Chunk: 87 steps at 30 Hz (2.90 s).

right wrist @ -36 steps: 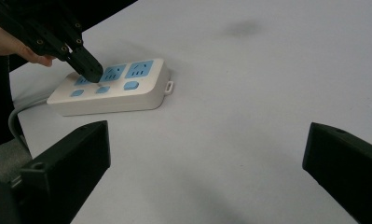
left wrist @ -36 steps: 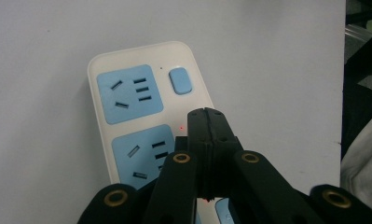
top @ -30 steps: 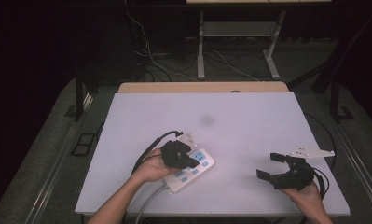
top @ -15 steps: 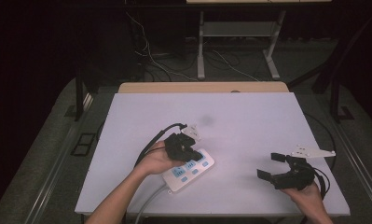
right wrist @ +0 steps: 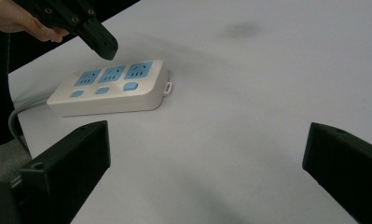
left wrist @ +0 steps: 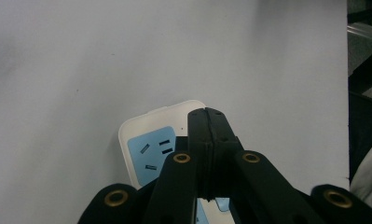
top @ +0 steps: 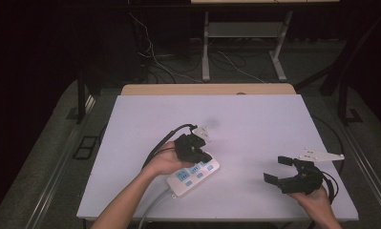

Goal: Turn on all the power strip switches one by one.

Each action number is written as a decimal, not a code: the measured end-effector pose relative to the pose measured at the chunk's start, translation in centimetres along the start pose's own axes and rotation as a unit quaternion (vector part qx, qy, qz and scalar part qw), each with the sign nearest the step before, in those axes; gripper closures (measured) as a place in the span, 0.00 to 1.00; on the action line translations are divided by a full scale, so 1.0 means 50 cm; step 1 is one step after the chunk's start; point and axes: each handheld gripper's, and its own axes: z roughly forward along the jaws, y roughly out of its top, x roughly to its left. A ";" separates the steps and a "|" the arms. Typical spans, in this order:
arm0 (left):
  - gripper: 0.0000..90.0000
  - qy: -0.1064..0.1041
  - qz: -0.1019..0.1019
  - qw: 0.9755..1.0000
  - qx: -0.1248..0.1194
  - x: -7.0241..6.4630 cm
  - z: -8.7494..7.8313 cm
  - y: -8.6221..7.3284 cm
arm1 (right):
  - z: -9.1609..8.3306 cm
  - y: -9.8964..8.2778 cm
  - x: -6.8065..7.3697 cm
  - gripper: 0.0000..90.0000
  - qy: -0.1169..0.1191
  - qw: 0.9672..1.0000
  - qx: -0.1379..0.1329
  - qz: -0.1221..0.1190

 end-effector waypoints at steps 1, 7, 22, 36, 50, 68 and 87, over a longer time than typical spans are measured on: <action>0.99 0.000 0.001 1.000 0.002 0.000 0.003 0.001 | 0.000 0.000 0.000 0.01 0.000 1.000 0.000 0.000; 0.99 -0.001 0.002 1.000 0.006 0.001 0.017 0.002 | -0.001 0.000 0.000 0.01 -0.001 1.000 0.000 0.000; 0.99 -0.006 0.000 1.000 0.016 0.005 0.049 -0.003 | -0.001 -0.001 -0.001 0.01 0.000 1.000 0.001 -0.001; 0.99 -0.013 -0.003 1.000 0.020 0.005 0.061 -0.008 | -0.003 -0.001 -0.001 0.01 -0.001 1.000 0.001 -0.002; 1.00 -0.025 -0.022 0.999 0.024 0.013 0.068 -0.011 | -0.003 -0.001 0.000 0.01 -0.003 1.000 0.000 -0.002; 1.00 -0.011 -0.021 0.999 0.029 0.008 0.069 -0.008 | -0.008 -0.002 0.000 0.01 -0.005 1.000 -0.005 0.000; 0.99 0.003 -0.028 0.999 -0.016 0.018 0.018 -0.008 | -0.006 -0.002 -0.003 0.01 -0.006 1.000 -0.005 0.002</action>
